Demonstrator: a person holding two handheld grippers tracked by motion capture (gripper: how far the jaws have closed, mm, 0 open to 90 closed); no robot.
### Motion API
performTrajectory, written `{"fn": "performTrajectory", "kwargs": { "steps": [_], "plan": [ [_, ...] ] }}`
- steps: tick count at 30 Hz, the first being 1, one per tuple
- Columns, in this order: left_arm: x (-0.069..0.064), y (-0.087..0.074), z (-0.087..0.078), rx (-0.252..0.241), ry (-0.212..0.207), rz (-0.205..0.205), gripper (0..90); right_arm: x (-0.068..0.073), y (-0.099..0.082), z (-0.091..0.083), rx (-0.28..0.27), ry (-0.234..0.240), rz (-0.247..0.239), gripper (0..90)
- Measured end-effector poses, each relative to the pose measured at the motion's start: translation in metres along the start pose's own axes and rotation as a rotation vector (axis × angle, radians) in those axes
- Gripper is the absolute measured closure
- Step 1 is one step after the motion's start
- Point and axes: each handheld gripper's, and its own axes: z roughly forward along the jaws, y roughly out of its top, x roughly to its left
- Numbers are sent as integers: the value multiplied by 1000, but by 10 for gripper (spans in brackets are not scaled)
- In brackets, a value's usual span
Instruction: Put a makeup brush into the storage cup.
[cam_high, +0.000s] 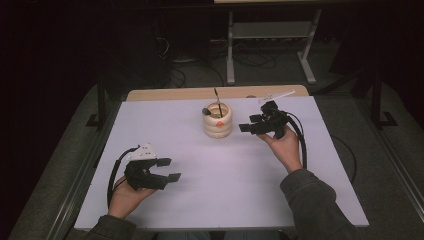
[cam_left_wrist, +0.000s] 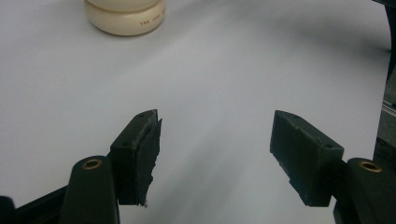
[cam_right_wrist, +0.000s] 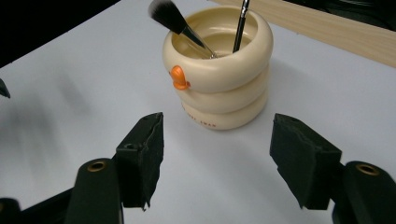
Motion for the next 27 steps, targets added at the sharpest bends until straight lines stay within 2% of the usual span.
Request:
{"fn": "performTrajectory", "kwargs": {
  "steps": [3,8,9,13,21,27],
  "plan": [
    [1,-1,0,-3,3,-3,324,0,-4,-3,-1,7,7,338],
    [2,-1,-1,-6,8,-5,319,2,-11,-7,-5,8,-12,336],
    [2,-1,-2,-7,9,-5,319,3,-13,-8,-1,8,2,334],
    [2,-1,-1,-9,9,-9,316,5,-17,-11,-6,12,-14,327],
    [5,-2,-2,0,17,3,311,9,-25,-16,-12,25,-16,316],
    [5,-3,-1,1,21,-16,308,11,-33,-19,-13,27,-16,307]
  ]
}}
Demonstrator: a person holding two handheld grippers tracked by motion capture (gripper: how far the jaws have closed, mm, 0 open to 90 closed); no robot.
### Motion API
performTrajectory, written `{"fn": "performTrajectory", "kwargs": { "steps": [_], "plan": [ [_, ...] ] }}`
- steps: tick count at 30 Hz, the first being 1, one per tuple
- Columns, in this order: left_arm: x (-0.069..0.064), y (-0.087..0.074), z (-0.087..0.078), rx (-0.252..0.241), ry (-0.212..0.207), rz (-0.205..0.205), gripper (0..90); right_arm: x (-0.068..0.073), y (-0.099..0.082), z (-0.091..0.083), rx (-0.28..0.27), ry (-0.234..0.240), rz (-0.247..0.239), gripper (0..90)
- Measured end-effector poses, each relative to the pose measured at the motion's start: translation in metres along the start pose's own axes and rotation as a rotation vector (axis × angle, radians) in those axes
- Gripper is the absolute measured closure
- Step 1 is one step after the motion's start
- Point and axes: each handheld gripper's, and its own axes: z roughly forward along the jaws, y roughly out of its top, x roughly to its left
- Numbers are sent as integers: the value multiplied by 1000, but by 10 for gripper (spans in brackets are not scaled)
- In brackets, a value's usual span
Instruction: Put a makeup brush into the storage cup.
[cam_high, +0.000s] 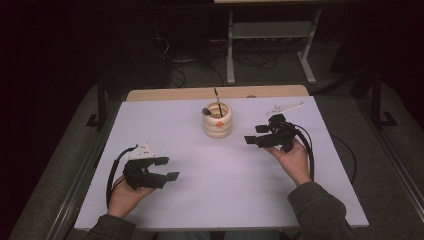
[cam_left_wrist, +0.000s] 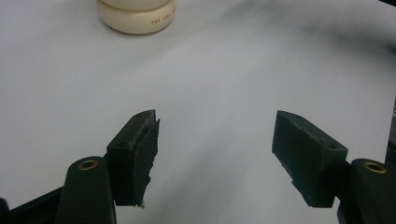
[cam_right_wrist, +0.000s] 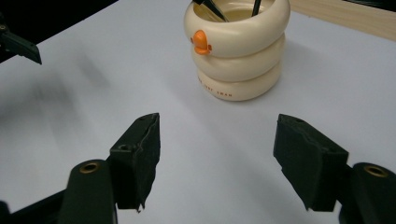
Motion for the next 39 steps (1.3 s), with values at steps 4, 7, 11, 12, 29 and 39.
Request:
{"fn": "performTrajectory", "kwargs": {
  "steps": [4,7,11,12,29,39],
  "plan": [
    [1,0,0,-2,3,3,307,1,-6,-1,7,4,0,303],
    [1,-1,0,-2,4,-3,307,2,-10,-3,4,9,2,302],
    [2,-1,0,1,4,2,306,3,-15,-4,-1,14,4,301],
    [2,-1,0,2,4,1,306,3,-16,-5,3,13,0,299],
    [4,-3,3,3,-1,-9,306,10,-36,-13,5,25,1,294],
    [4,-3,1,-5,2,-7,300,13,-42,-19,5,28,2,286]
  ]
}}
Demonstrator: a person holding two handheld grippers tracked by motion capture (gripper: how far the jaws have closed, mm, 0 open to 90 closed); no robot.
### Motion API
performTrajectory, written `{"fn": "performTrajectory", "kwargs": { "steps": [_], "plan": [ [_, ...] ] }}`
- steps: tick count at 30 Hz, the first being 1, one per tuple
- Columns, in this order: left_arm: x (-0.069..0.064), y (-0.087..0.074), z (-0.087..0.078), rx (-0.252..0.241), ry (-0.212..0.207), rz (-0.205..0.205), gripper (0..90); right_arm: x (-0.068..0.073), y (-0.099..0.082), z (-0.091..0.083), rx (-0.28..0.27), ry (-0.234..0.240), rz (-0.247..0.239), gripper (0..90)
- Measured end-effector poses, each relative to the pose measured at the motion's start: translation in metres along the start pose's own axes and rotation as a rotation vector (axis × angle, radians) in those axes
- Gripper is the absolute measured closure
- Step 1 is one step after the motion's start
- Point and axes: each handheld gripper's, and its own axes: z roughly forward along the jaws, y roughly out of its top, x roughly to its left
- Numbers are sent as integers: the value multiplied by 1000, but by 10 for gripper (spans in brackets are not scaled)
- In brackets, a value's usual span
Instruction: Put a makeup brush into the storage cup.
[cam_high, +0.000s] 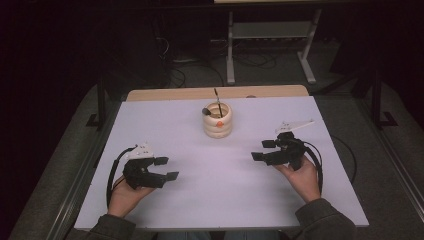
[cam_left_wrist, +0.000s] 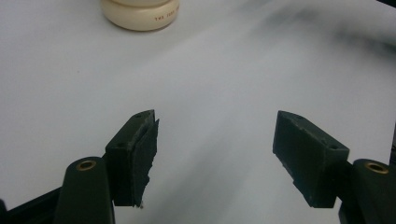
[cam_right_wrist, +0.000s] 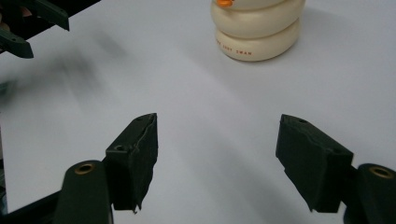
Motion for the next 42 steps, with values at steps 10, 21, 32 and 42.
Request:
{"fn": "performTrajectory", "kwargs": {
  "steps": [10,21,32,42],
  "plan": [
    [4,-3,-2,-5,15,-13,285,3,-12,-5,0,8,9,275],
    [4,-5,-3,-4,30,-19,277,3,-30,-14,-8,-4,21,258],
    [0,-10,-4,2,36,-4,276,2,-51,-23,2,-23,36,232],
    [-5,-21,-7,13,37,6,275,2,-66,-29,14,-52,39,199]
  ]
}}
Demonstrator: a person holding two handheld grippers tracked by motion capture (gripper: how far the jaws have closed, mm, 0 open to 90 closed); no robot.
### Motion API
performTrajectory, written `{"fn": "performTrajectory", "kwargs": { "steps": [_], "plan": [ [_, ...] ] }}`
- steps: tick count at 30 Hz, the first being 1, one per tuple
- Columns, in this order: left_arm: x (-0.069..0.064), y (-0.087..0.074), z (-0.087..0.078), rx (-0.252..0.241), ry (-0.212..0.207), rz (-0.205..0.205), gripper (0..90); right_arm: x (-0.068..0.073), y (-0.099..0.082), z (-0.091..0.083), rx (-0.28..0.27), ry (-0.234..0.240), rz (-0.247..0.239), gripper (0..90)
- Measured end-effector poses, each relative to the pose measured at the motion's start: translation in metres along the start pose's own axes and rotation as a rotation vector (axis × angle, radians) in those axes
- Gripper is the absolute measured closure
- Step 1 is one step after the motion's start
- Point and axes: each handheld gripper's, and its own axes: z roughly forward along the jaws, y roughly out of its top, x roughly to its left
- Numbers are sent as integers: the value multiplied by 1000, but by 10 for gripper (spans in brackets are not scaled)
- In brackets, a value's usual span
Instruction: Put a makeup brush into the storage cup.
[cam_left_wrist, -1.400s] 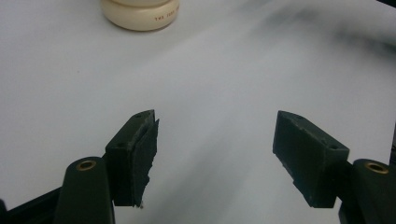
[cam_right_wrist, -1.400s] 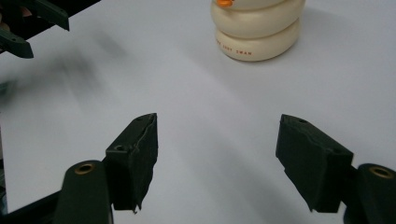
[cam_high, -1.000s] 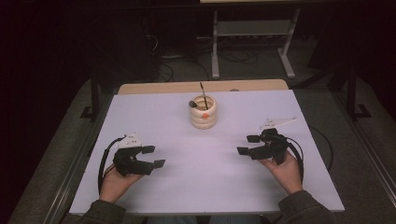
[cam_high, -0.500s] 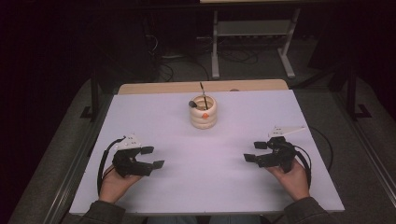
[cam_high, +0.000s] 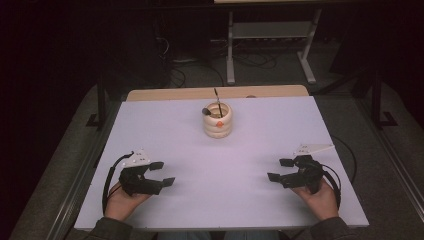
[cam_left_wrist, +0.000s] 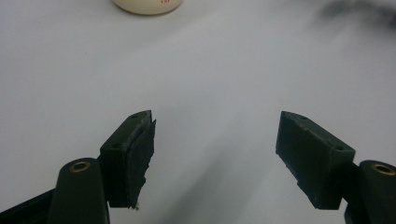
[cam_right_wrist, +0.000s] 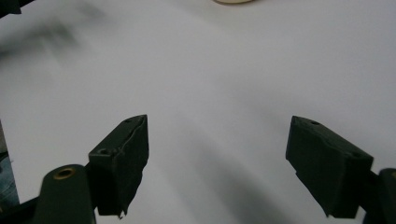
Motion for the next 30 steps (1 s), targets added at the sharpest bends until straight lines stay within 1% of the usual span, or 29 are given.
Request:
{"fn": "performTrajectory", "kwargs": {
  "steps": [1,2,4,5,6,7,9,10,11,13,14,15,16,19,23,30],
  "plan": [
    [0,-1,0,-4,-2,5,275,0,-2,-1,1,-5,-3,197],
    [-1,-2,-1,1,-2,-2,275,0,-3,-2,0,-6,3,196],
    [-1,-5,-1,6,-4,6,274,0,-5,-4,0,-10,6,195],
    [-2,-7,0,9,-5,1,274,0,-6,-5,-3,-13,4,195],
    [-2,-9,0,21,-2,12,273,0,-7,-6,-5,-14,10,194],
    [-3,-10,0,20,-3,9,273,0,-8,-7,-5,-19,-1,194],
    [-3,-13,0,31,-5,12,273,0,-10,-9,-11,-20,4,193],
    [-3,-14,0,27,-4,13,273,0,-11,-10,-9,-22,10,192],
    [-3,-15,0,27,-1,4,273,0,-12,-11,-11,-24,7,191],
    [-3,-17,1,29,2,7,273,0,-14,-13,-13,-31,5,191],
    [-3,-18,1,38,6,10,273,0,-15,-14,-11,-32,7,191],
    [-2,-19,1,38,-2,5,271,0,-16,-14,-12,-33,10,191],
    [-2,-19,0,37,-2,8,269,-1,-16,-16,-18,-38,3,190],
    [-3,-19,0,29,0,9,269,-1,-18,-19,-26,-38,2,190],
    [-2,-20,0,38,3,15,266,0,-19,-19,-16,-41,-3,190],
    [-3,-19,0,29,0,17,264,0,-20,-19,-15,-35,-22,191]
  ]
}}
